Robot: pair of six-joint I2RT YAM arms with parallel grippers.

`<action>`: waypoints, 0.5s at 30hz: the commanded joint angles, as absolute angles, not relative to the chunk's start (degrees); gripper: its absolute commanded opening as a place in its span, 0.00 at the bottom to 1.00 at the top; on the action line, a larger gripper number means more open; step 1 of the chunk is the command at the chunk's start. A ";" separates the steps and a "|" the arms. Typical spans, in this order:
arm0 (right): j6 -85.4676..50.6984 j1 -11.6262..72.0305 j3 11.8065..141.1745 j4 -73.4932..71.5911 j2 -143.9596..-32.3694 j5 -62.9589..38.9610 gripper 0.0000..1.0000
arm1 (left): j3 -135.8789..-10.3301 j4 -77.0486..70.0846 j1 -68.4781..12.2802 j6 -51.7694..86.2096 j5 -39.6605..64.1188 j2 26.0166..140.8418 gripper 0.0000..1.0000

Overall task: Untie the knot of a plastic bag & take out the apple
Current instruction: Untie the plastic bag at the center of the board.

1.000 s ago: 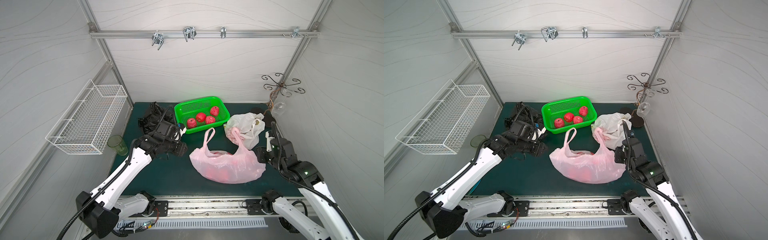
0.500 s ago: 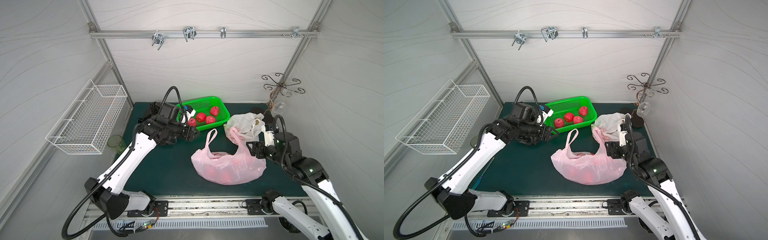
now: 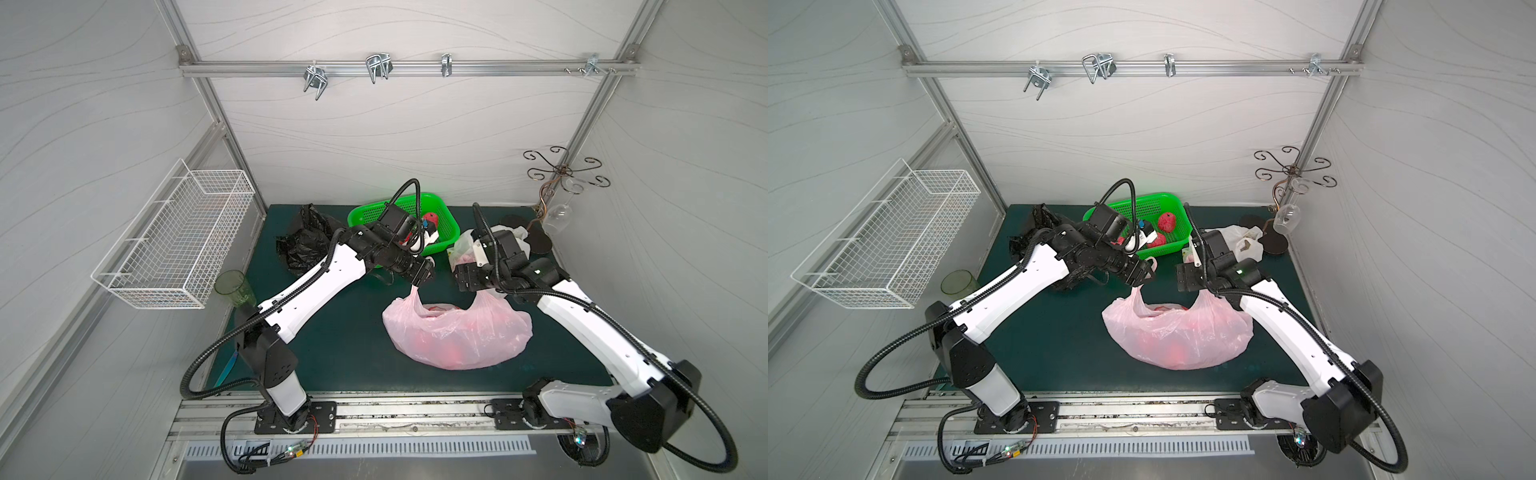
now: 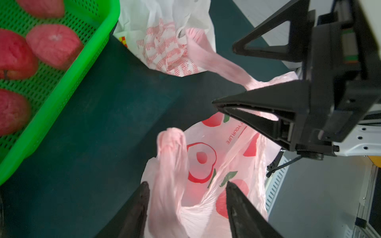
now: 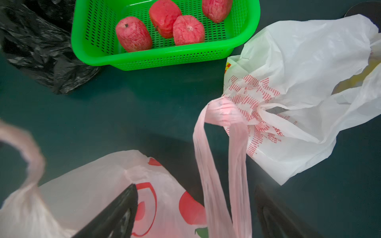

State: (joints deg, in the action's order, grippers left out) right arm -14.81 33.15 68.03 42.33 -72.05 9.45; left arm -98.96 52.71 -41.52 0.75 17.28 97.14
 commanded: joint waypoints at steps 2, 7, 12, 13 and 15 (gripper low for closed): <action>-13.84 33.57 68.72 41.45 -74.08 14.37 0.79 | -102.58 56.61 -42.41 -2.34 8.34 99.17 0.47; -14.01 33.05 67.75 38.73 -72.78 16.44 0.20 | -101.87 55.22 -42.40 -2.13 7.11 98.81 0.05; -13.26 29.18 76.18 42.80 -75.56 15.04 0.00 | -111.90 59.30 -42.04 -4.44 6.57 102.03 0.00; -13.23 28.80 78.01 43.18 -75.75 14.96 0.00 | -115.46 61.42 -41.74 -5.06 6.01 103.55 0.00; -13.35 28.07 82.69 43.80 -76.22 14.58 0.00 | -124.70 65.58 -40.55 -6.09 5.23 107.08 0.00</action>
State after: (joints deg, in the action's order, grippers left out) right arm -14.02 28.99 77.30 42.57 -76.16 14.37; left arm -114.67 61.19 -41.56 -3.05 7.20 104.20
